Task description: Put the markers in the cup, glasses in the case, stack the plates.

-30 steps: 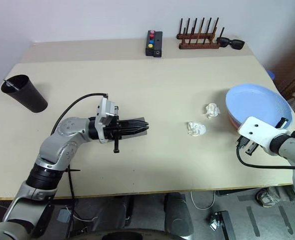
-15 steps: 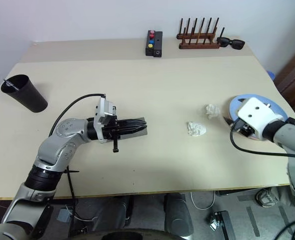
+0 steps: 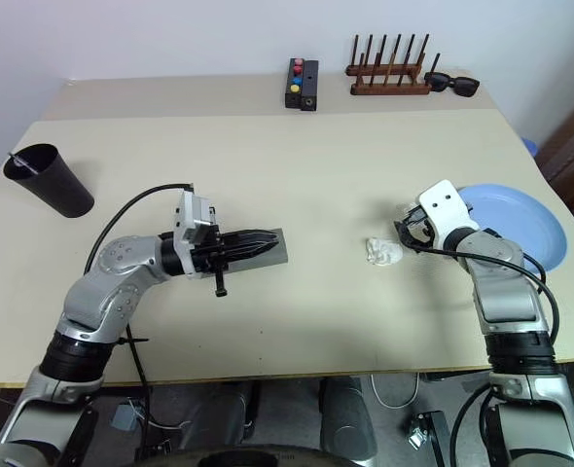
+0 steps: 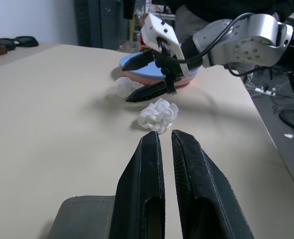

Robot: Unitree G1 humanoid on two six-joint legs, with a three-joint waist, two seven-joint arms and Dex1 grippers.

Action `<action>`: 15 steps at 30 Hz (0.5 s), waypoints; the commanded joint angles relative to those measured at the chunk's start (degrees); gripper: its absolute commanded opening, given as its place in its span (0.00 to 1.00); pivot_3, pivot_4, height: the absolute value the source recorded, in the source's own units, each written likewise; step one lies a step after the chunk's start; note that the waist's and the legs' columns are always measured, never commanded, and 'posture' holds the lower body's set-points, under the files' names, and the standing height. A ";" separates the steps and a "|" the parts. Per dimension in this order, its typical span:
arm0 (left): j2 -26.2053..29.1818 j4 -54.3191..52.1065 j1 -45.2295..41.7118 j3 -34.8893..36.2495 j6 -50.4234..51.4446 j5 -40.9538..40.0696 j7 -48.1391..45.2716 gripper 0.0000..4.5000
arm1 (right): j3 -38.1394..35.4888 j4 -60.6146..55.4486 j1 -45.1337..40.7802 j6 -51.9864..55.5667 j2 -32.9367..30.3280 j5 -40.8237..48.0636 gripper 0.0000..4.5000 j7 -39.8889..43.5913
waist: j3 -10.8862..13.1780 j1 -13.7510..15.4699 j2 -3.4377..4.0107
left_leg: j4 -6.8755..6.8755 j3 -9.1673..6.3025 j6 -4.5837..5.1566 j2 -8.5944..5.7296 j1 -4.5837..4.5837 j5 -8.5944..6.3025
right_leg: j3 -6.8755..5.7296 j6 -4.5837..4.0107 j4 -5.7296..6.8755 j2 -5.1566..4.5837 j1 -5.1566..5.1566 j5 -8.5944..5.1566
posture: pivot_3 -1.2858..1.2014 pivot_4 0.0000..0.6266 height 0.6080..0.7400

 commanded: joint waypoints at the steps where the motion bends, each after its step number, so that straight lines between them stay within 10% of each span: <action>1: 0.25 -2.44 0.14 1.39 -0.26 -0.77 0.77 0.08 | 0.33 1.46 -2.00 -1.60 0.05 -0.49 0.87 -0.75 | 0.00 -0.02 0.00 | 0.00 0.00 0.00 0.00 0.00 0.00 | 0.00 0.00 0.00 0.00 0.00 0.00 | 0.52 0.24 0.99; 9: 0.18 -2.58 0.14 1.36 -0.27 -0.67 1.61 0.08 | 0.26 0.98 -2.23 -2.63 0.08 0.19 0.01 -0.99 | 0.00 -0.09 0.00 | 0.00 0.00 0.00 0.00 0.01 0.00 | 0.00 0.01 0.00 0.01 0.00 0.00 | 0.52 0.24 0.99; 15: -0.27 -1.74 -0.61 0.88 -0.71 -0.36 1.42 0.08 | -4.39 -5.39 -1.18 -1.30 -4.07 -0.73 0.01 -2.82 | 0.02 -0.05 0.04 | 0.00 0.00 0.00 0.00 0.00 0.00 | 0.00 0.01 0.01 0.01 -0.01 0.00 | 0.52 0.24 0.99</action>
